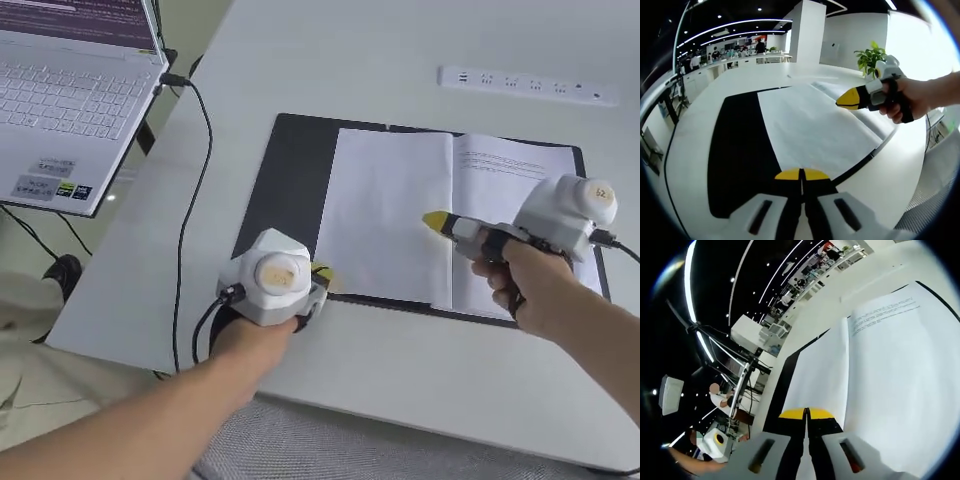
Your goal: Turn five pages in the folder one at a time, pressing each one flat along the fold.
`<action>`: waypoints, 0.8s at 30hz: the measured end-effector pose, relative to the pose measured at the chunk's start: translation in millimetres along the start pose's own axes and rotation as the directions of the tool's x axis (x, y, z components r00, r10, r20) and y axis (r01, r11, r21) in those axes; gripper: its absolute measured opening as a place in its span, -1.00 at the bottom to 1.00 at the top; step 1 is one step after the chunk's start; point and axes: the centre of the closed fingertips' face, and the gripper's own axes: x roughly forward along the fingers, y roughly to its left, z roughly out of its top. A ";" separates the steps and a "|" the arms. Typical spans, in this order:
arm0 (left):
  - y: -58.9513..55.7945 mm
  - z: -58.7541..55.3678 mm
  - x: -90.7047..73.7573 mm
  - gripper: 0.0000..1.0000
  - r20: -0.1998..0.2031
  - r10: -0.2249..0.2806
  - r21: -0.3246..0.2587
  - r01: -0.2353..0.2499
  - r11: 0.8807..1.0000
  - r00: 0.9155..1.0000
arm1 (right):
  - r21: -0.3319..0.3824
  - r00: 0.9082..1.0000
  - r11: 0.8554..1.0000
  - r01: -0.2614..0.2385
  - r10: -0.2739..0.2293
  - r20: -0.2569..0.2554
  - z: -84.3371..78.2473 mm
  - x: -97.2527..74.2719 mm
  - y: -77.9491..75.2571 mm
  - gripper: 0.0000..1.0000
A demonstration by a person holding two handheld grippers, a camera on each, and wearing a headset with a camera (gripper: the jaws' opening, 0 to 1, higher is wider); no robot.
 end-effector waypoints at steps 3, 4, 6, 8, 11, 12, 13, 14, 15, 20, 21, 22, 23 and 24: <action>0.9 -0.8 1.6 -1.00 -0.003 0.003 -0.001 -0.003 1.000 1.000 | 0.038 1.000 0.999 0.004 -0.004 0.001 11.2 8.4 -15.3 -1.00; 1.0 -1.0 2.0 -1.00 -0.003 0.004 0.000 -0.004 1.000 1.000 | 0.052 1.000 0.999 0.002 -0.002 0.003 13.9 10.8 -19.3 -1.00; 1.2 -1.1 2.5 -1.00 -0.002 0.007 -0.002 -0.007 1.000 1.000 | 0.087 1.000 0.996 0.005 -0.005 -0.003 16.1 13.6 -25.1 -1.00; 1.4 -1.3 3.0 -1.00 -0.002 0.008 0.000 -0.008 1.000 1.000 | 0.154 1.000 0.988 0.001 -0.004 0.021 22.8 15.5 -30.0 -1.00; 1.8 -1.9 3.7 -1.00 0.000 0.011 -0.006 -0.011 1.000 1.000 | 0.150 1.000 0.988 0.022 -0.022 -0.002 24.3 20.0 -40.8 -1.00; 1.9 -2.0 3.9 -1.00 0.000 0.012 -0.004 -0.012 1.000 1.000 | 0.172 1.000 0.985 0.007 -0.007 -0.002 25.2 22.2 -39.3 -1.00; 1.5 -1.8 3.3 -1.00 0.001 0.014 -0.005 -0.014 1.000 1.000 | 0.192 1.000 0.981 0.007 -0.006 -0.005 26.5 23.7 -40.0 -1.00; 1.6 -1.8 3.3 -1.00 0.002 0.016 -0.006 -0.016 1.000 1.000 | 0.182 1.000 0.983 0.011 -0.011 -0.002 29.9 25.4 -42.5 -1.00; 1.2 -1.6 2.5 -1.00 0.002 0.016 -0.006 -0.016 1.000 1.000 | 0.174 1.000 0.985 0.013 -0.013 -0.003 32.5 27.2 -43.5 -1.00; 1.2 -1.6 2.4 -1.00 -0.001 0.012 0.003 -0.012 1.000 1.000 | 0.214 1.000 0.977 -0.003 0.003 0.001 42.1 35.7 -46.7 -1.00; 1.1 -1.6 2.3 -1.00 -0.003 0.012 0.002 -0.012 1.000 1.000 | 0.227 1.000 0.974 -0.011 0.009 0.009 45.1 37.6 -47.3 -1.00; 1.1 -1.7 2.4 -1.00 -0.003 0.013 0.002 -0.013 1.000 1.000 | 0.232 1.000 0.973 -0.015 0.012 0.012 45.5 37.6 -46.3 -1.00; 1.1 -1.6 2.2 -1.00 -0.003 0.014 0.003 -0.014 1.000 1.000 | 0.254 1.000 0.967 -0.026 0.021 0.022 48.0 39.0 -45.5 -1.00; 1.2 -1.5 2.2 -1.00 0.000 0.016 -0.003 -0.016 1.000 1.000 | 0.257 0.999 0.966 -0.031 0.026 0.025 48.0 39.0 -43.8 -1.00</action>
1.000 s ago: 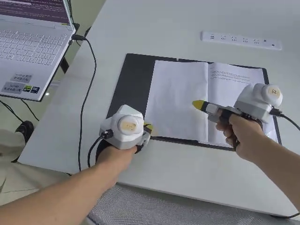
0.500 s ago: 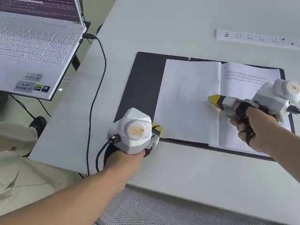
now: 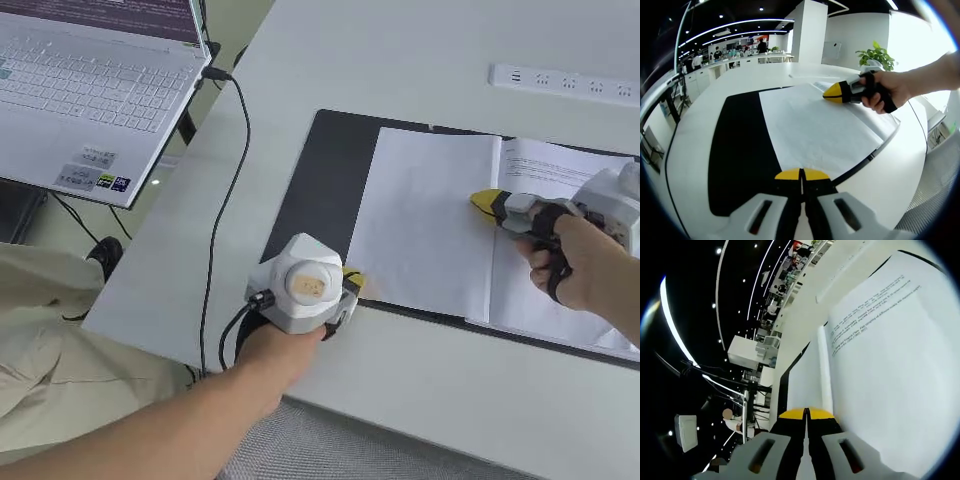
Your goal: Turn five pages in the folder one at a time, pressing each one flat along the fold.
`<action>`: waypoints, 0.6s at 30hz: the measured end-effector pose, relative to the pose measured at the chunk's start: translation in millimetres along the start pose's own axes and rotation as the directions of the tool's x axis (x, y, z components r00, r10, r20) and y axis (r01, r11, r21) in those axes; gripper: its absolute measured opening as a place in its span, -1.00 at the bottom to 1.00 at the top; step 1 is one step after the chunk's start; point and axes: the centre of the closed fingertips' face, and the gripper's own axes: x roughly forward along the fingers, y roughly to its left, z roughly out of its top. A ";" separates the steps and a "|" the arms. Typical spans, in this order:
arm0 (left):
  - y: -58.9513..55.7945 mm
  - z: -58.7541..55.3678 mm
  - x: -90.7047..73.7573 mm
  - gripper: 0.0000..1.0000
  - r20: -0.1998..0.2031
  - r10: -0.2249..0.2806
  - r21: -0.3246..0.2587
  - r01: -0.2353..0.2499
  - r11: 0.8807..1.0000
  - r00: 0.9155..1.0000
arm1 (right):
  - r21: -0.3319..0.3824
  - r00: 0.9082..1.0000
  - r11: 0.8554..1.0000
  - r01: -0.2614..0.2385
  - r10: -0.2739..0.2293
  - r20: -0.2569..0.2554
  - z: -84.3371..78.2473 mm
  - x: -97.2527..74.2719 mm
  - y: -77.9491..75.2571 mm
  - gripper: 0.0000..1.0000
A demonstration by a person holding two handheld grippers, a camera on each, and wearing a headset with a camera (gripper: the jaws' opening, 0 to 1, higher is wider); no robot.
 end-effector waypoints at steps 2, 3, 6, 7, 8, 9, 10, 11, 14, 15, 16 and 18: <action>-0.1 0.1 -0.4 -1.00 0.002 0.002 -0.005 -0.002 1.000 1.000 | 0.024 1.000 1.000 -0.020 0.020 0.002 2.4 2.2 1.8 -1.00; 0.0 0.0 -0.2 -1.00 0.002 0.002 -0.004 -0.002 1.000 1.000 | 0.048 1.000 0.998 -0.028 0.028 0.009 6.1 3.8 1.7 -1.00; -0.2 0.2 -0.8 -1.00 0.002 0.004 -0.007 -0.003 1.000 1.000 | 0.053 0.999 0.998 -0.025 0.023 0.037 16.7 6.5 -0.5 -1.00; -0.2 0.3 -1.0 -1.00 0.002 0.005 -0.008 -0.005 1.000 1.000 | 0.056 0.999 0.998 -0.018 0.016 0.044 20.7 7.5 -3.6 -1.00; -0.2 0.3 -1.0 -1.00 0.002 0.005 -0.009 -0.005 1.000 1.000 | 0.062 0.999 0.998 -0.020 0.017 0.046 22.6 8.3 -4.5 -1.00; -0.1 0.3 -1.2 -1.00 0.003 0.007 -0.012 -0.007 1.000 1.000 | 0.069 0.999 0.997 -0.023 0.020 0.045 24.1 9.2 -4.8 -1.00; -0.1 0.4 -1.2 -1.00 0.004 0.008 -0.014 -0.007 1.000 1.000 | 0.071 0.999 0.997 -0.022 0.019 0.048 26.5 10.3 -5.4 -1.00; -0.1 0.4 -1.3 -1.00 0.005 0.008 -0.017 -0.008 1.000 1.000 | 0.069 0.999 0.997 -0.023 0.019 0.046 27.7 11.4 -5.1 -1.00; -0.1 0.5 -1.5 -1.00 0.006 0.009 -0.015 -0.009 1.000 1.000 | 0.058 0.999 0.998 -0.020 0.017 0.043 31.8 15.5 -3.2 -1.00; 0.0 0.5 -1.4 -1.00 0.005 0.009 -0.010 -0.009 1.000 1.000 | 0.055 0.999 0.998 -0.021 0.019 0.041 33.6 17.4 -2.2 -1.00; 0.0 0.6 -1.2 -1.00 0.005 0.009 -0.007 -0.009 1.000 1.000 | 0.043 0.999 0.999 -0.016 0.014 0.036 36.0 19.5 -0.5 -1.00; -0.4 0.7 -1.7 -1.00 0.004 0.008 -0.003 -0.008 1.000 1.000 | 0.024 0.999 1.000 -0.003 0.002 0.039 43.1 24.1 -0.5 -1.00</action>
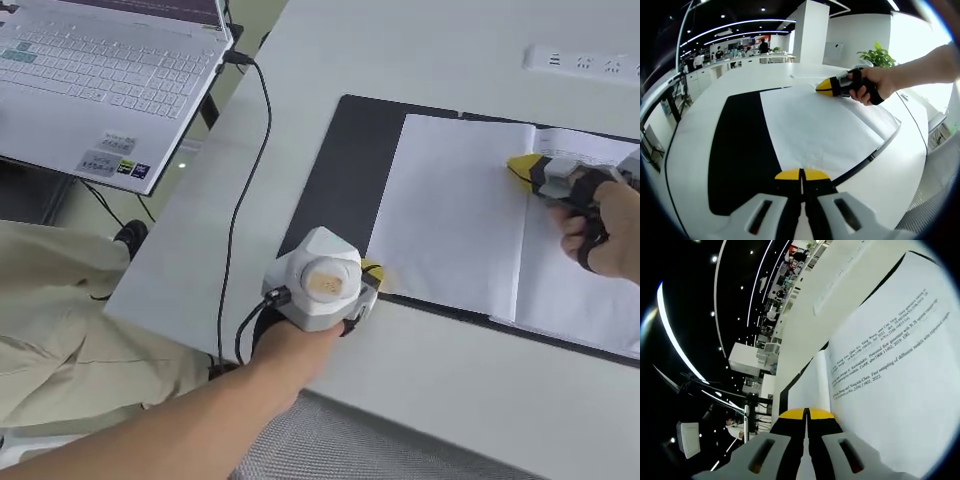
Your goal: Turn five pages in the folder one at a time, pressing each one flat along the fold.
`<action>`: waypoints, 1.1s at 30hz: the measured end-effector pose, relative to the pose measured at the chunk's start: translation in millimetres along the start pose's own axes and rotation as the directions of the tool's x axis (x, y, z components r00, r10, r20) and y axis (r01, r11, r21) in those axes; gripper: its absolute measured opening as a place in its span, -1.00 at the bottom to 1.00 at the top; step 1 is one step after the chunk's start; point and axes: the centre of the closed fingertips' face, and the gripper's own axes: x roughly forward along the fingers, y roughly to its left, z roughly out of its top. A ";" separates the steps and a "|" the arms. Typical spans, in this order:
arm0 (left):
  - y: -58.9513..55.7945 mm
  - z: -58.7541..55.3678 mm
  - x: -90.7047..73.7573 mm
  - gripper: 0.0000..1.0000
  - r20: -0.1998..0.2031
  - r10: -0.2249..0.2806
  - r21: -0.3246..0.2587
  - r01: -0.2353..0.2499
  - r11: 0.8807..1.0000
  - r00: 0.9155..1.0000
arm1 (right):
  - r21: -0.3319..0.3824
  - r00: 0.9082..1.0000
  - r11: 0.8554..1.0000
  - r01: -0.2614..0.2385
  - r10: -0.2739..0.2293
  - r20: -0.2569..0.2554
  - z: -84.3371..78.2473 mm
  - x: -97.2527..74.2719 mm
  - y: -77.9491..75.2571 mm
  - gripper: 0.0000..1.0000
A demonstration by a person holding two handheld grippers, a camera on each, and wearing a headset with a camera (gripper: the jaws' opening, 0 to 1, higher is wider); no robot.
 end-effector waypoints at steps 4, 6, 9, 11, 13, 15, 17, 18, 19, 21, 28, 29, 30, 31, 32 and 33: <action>0.2 0.0 0.3 -1.00 -0.001 0.001 0.000 -0.001 1.000 1.000 | 0.027 0.999 1.000 0.012 -0.013 0.034 13.5 4.0 -4.5 -1.00; -0.1 0.3 -0.1 -1.00 -0.001 0.003 0.002 -0.003 1.000 1.000 | 0.040 0.999 0.999 0.010 -0.012 0.041 16.8 5.3 -6.1 -1.00; 0.1 0.3 0.1 -1.00 0.001 0.003 -0.003 -0.003 1.000 1.000 | 0.055 0.998 0.998 0.008 -0.011 0.055 22.0 7.5 -6.2 -1.00; -0.1 0.4 -0.1 -1.00 0.002 0.004 -0.002 -0.004 1.000 1.000 | 0.062 0.998 0.998 0.003 -0.007 0.069 27.0 9.9 -5.6 -1.00; -0.2 0.6 -0.3 -1.00 0.003 0.004 -0.002 -0.004 1.000 1.000 | 0.067 0.997 0.998 0.004 -0.009 0.079 32.0 13.3 -6.0 -1.00; 0.2 0.0 0.1 -1.00 0.003 0.006 -0.004 -0.006 1.000 1.000 | 0.070 0.996 0.998 0.005 -0.011 0.091 37.6 16.2 -5.9 -1.00; 0.4 -0.1 0.2 -1.00 0.003 0.006 -0.001 -0.006 1.000 1.000 | 0.079 0.994 0.997 0.004 -0.013 0.109 45.8 20.3 -6.3 -1.00; 0.4 -0.2 0.2 -1.00 0.002 0.006 -0.001 -0.006 1.000 1.000 | 0.076 0.993 0.997 0.007 -0.016 0.120 50.4 22.6 -6.9 -1.00; 0.4 -0.2 -0.1 -1.00 0.002 0.005 0.000 -0.005 1.000 1.000 | 0.084 0.992 0.996 0.008 -0.018 0.126 52.5 24.0 -7.6 -1.00; 0.3 0.1 -0.7 -1.00 0.003 0.006 -0.002 -0.006 1.000 1.000 | 0.089 0.991 0.996 0.010 -0.022 0.129 55.9 27.6 -7.3 -1.00; 2.5 -1.1 1.9 -1.00 0.003 0.009 -0.001 -0.009 1.000 1.000 | 0.082 0.991 0.996 0.019 -0.029 0.130 59.3 30.0 -6.9 -1.00; 2.8 -1.4 2.7 -1.00 0.004 0.009 -0.003 -0.009 1.000 1.000 | 0.078 0.992 0.997 0.019 -0.029 0.127 58.6 29.7 -6.4 -1.00; 2.8 -1.5 2.8 -1.00 0.004 0.009 -0.003 -0.009 1.000 1.000 | 0.075 0.993 0.997 0.021 -0.030 0.116 56.5 28.6 -6.7 -1.00; 2.5 -1.3 2.4 -1.00 0.003 0.009 -0.002 -0.009 1.000 1.000 | 0.076 0.994 0.997 0.020 -0.028 0.108 54.6 27.7 -6.4 -1.00; 2.4 -1.2 2.4 -1.00 0.002 0.009 0.000 -0.009 1.000 1.000 | 0.073 0.995 0.997 0.019 -0.026 0.097 52.7 27.1 -6.8 -1.00; 2.0 -1.0 2.1 -1.00 0.002 0.008 -0.002 -0.008 1.000 1.000 | 0.065 0.997 0.998 0.015 -0.020 0.077 48.6 25.8 -6.0 -1.00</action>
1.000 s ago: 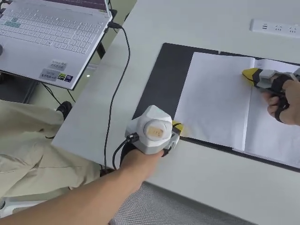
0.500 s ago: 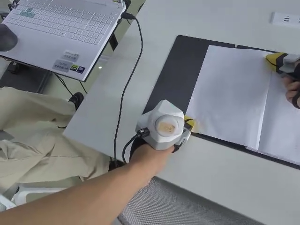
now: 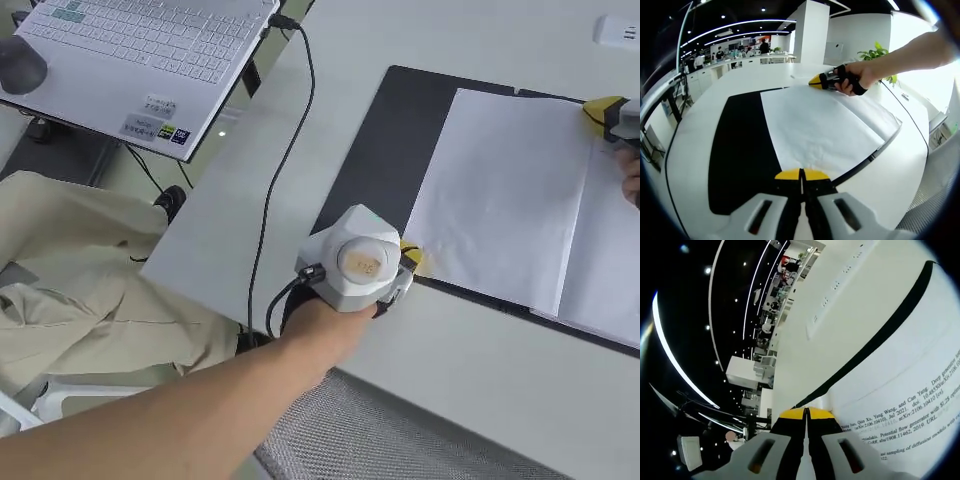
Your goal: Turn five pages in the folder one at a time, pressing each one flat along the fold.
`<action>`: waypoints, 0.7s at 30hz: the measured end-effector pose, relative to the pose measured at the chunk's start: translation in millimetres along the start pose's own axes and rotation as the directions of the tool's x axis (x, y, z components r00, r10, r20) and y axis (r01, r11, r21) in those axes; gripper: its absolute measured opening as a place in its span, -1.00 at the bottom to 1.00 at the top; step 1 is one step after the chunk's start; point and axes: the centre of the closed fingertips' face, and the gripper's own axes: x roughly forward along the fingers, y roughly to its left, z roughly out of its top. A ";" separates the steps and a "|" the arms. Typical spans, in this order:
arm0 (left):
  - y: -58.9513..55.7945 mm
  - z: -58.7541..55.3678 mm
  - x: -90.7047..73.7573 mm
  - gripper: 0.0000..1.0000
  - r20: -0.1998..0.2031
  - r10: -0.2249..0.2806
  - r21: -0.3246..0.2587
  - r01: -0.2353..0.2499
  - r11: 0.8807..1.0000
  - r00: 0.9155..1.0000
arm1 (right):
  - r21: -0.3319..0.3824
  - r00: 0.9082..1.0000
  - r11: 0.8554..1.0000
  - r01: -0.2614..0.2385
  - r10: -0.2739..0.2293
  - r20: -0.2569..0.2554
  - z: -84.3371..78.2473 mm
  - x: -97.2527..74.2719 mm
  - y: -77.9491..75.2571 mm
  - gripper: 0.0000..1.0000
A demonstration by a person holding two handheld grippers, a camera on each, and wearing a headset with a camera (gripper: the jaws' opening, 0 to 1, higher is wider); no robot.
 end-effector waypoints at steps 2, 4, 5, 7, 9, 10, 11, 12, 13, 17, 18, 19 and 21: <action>-0.2 0.0 0.1 -1.00 0.000 -0.001 0.000 0.001 1.000 1.000 | -0.004 0.999 1.000 -0.008 0.008 -0.033 -6.5 -2.2 -0.3 -1.00; -0.4 0.1 0.2 -1.00 0.001 -0.002 0.000 0.002 1.000 1.000 | -0.001 0.998 1.000 -0.016 0.015 -0.068 -14.6 -6.5 -1.5 -1.00; -0.4 0.1 0.3 -1.00 0.001 -0.002 -0.001 0.002 1.000 1.000 | -0.002 0.997 1.000 -0.016 0.016 -0.077 -15.9 -7.6 -2.6 -1.00; -0.2 -0.2 1.1 -1.00 -0.001 -0.001 0.001 0.001 1.000 1.000 | -0.008 0.994 1.000 -0.022 0.021 -0.104 -23.3 -12.2 -3.0 -1.00; -0.4 -0.1 1.0 -1.00 -0.001 -0.002 0.002 0.002 1.000 1.000 | -0.010 0.991 1.000 -0.030 0.028 -0.127 -31.5 -17.4 -2.6 -1.00; -0.7 0.0 0.5 -1.00 -0.001 -0.003 0.003 0.003 1.000 1.000 | -0.008 0.991 0.999 -0.032 0.030 -0.133 -34.1 -19.3 -2.7 -1.00; -0.9 0.2 0.3 -1.00 -0.001 -0.002 0.001 0.002 1.000 1.000 | -0.008 0.990 0.999 -0.036 0.035 -0.139 -37.0 -21.9 -3.0 -1.00; -1.0 0.3 -0.1 -1.00 -0.002 -0.001 -0.002 0.001 1.000 1.000 | -0.006 0.989 0.999 -0.037 0.036 -0.140 -37.7 -22.8 -3.1 -1.00; -1.1 0.3 -0.1 -1.00 -0.002 0.000 0.001 0.000 1.000 1.000 | 0.001 0.988 0.999 -0.044 0.043 -0.147 -40.1 -25.4 -4.3 -1.00; -1.0 0.1 0.0 -1.00 0.000 -0.001 0.004 0.001 1.000 1.000 | 0.025 0.988 0.998 -0.059 0.062 -0.144 -47.4 -36.3 -2.5 -1.00; -1.1 0.1 -0.4 -1.00 -0.002 0.000 0.009 0.000 1.000 1.000 | 0.027 0.985 0.998 -0.065 0.069 -0.161 -52.2 -38.6 -2.7 -1.00; -1.2 0.2 -0.5 -1.00 -0.003 0.000 0.011 0.000 1.000 1.000 | 0.029 0.984 0.997 -0.069 0.073 -0.164 -55.6 -41.9 -2.6 -1.00; -1.2 0.1 -0.6 -1.00 -0.001 -0.002 0.009 0.002 1.000 1.000 | 0.035 0.982 0.997 -0.070 0.075 -0.175 -60.8 -46.8 -4.7 -1.00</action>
